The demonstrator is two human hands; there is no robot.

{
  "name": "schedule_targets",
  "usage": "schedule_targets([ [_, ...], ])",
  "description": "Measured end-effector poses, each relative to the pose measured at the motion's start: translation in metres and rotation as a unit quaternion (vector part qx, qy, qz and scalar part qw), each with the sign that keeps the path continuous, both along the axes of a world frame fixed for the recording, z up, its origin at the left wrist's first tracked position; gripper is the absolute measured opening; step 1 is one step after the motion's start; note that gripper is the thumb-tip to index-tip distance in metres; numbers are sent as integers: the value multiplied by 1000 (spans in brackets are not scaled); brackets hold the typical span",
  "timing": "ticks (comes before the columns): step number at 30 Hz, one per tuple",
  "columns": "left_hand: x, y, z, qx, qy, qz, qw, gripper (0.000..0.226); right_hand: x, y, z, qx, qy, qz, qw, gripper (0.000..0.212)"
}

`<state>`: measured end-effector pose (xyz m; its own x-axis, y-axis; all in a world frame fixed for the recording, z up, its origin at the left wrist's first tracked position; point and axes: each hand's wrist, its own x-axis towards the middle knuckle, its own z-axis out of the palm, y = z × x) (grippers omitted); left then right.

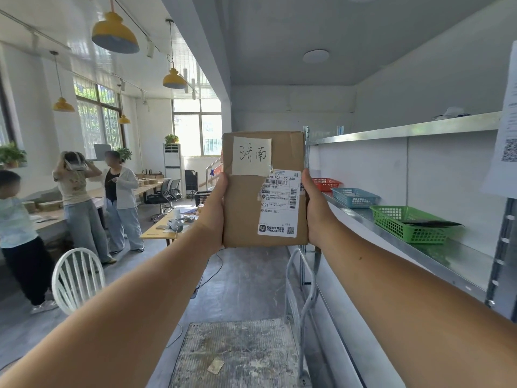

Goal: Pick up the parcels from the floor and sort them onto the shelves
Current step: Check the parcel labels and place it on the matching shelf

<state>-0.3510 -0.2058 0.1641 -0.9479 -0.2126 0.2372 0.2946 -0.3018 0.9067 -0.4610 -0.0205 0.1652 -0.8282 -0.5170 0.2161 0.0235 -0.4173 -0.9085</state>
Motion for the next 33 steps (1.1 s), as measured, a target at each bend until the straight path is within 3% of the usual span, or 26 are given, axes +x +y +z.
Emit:
schedule_targets([
  [9, -24, 22, -21, -14, -13, -11, 1000, 71, -8, 42, -13, 27, -17, -77, 997, 55],
  [14, -40, 37, -22, -44, -35, -37, 998, 82, 1, 75, -16, 48, -14, -143, 988, 79],
  [20, -57, 65, -13, -85, -48, -109, 989, 91, 29, 118, -12, 67, -22, -240, 968, 75],
  [24, -67, 90, -21, -78, -50, -172, 981, 87, 60, 143, -14, 84, -37, -303, 948, 96],
  [26, -68, 105, -27, -81, -44, -206, 974, 82, 75, 158, -18, 84, -45, -331, 939, 87],
  [29, -64, 131, -32, -84, -39, -262, 961, 87, 100, 183, -23, 71, -53, -378, 922, 55],
  [33, -51, 170, -38, -84, -44, -331, 939, 90, 138, 215, -29, 45, -65, -423, 903, 67],
])
